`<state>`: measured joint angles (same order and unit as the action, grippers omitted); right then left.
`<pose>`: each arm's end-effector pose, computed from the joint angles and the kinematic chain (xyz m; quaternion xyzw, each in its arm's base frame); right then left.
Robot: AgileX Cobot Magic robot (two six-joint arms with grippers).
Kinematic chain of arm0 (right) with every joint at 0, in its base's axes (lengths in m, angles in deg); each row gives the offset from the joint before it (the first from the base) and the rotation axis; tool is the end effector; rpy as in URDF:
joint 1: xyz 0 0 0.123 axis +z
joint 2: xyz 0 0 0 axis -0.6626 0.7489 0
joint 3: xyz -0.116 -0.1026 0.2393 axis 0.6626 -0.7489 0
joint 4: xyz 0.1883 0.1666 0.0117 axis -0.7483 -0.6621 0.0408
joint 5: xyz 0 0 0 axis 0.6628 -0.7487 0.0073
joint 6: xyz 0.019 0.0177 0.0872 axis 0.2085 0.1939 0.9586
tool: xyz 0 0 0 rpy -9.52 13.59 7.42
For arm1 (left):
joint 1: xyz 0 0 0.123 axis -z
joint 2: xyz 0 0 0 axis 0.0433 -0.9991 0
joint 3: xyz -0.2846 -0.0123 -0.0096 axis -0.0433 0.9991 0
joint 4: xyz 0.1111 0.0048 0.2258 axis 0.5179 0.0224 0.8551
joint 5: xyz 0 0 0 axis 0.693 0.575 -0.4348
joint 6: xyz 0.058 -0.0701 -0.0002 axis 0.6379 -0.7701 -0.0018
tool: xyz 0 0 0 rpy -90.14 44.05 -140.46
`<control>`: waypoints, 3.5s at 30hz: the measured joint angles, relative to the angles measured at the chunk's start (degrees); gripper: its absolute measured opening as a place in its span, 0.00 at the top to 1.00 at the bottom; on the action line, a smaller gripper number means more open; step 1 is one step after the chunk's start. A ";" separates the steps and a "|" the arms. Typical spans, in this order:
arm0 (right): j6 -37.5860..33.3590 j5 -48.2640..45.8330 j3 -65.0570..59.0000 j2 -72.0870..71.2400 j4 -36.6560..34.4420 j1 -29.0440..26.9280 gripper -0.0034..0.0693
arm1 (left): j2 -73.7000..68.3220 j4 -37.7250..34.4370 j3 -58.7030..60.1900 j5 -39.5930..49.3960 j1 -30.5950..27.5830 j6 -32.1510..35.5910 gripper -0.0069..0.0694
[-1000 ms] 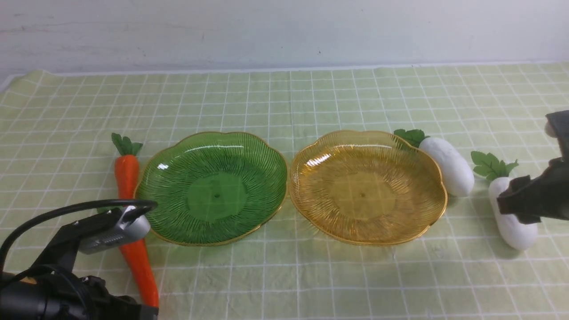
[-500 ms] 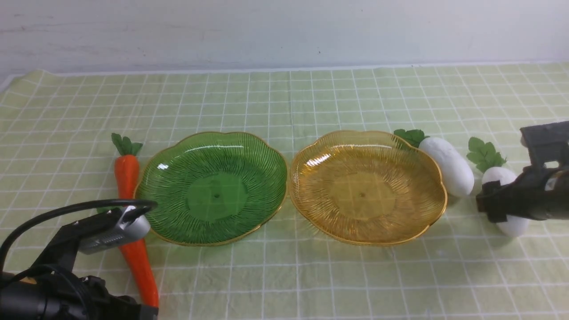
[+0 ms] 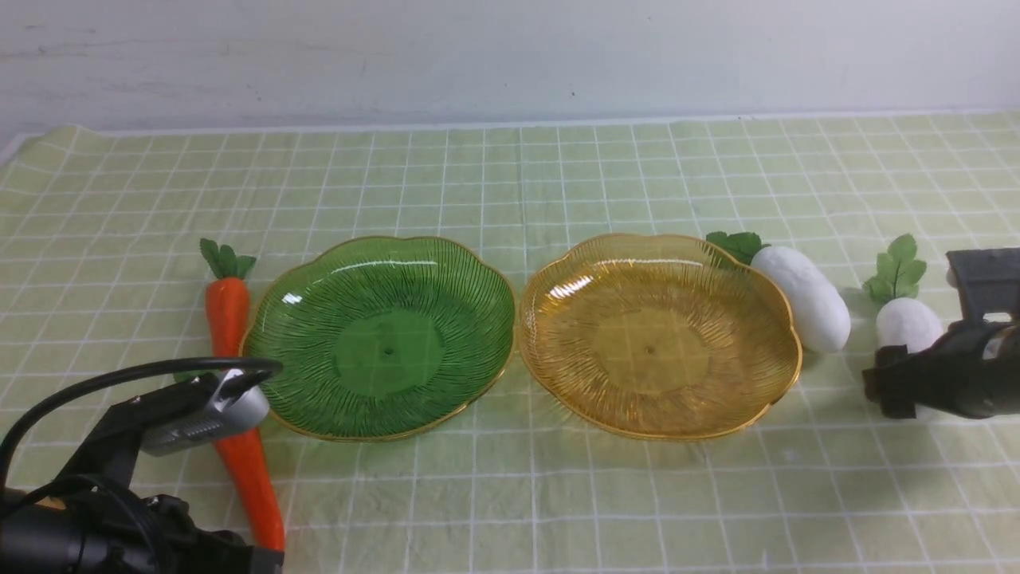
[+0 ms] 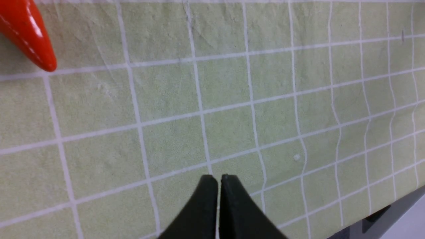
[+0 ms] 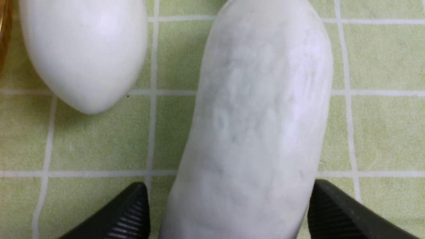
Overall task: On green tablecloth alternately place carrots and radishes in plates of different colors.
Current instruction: 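Place the white radish on the plate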
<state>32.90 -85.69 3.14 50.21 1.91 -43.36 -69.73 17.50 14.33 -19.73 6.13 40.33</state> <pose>0.3108 -0.0107 0.1408 -0.0027 0.9643 -0.0130 0.2645 0.1520 -0.0555 0.2257 0.0197 0.9519 -0.2701 0.1435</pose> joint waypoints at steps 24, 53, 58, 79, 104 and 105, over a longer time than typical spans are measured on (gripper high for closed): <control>0.00 -17.52 9.63 -8.92 -2.32 0.30 0.37 | 0.00 0.00 0.00 -0.05 0.00 0.00 0.92; -12.52 -17.61 14.57 1.80 -17.51 23.31 0.17 | 0.00 0.00 0.00 -1.82 0.00 0.00 0.92; -11.30 -17.73 15.30 0.70 -14.52 23.20 0.05 | 0.00 0.00 0.00 -1.72 0.00 0.00 0.92; 1.74 -14.98 23.82 1.87 -11.17 4.14 0.14 | 0.00 0.00 0.00 -1.60 0.00 0.00 0.92; -4.58 -8.44 32.28 16.32 -18.28 6.10 0.15 | 0.00 -0.19 0.00 -1.96 0.00 0.00 0.92; -4.64 -9.08 32.75 17.10 -18.28 6.15 0.15 | 0.00 -0.19 0.00 -1.96 0.00 0.00 0.92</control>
<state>28.25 -94.77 35.90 67.31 -16.37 -37.20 -69.73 17.30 14.33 -21.69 6.13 40.33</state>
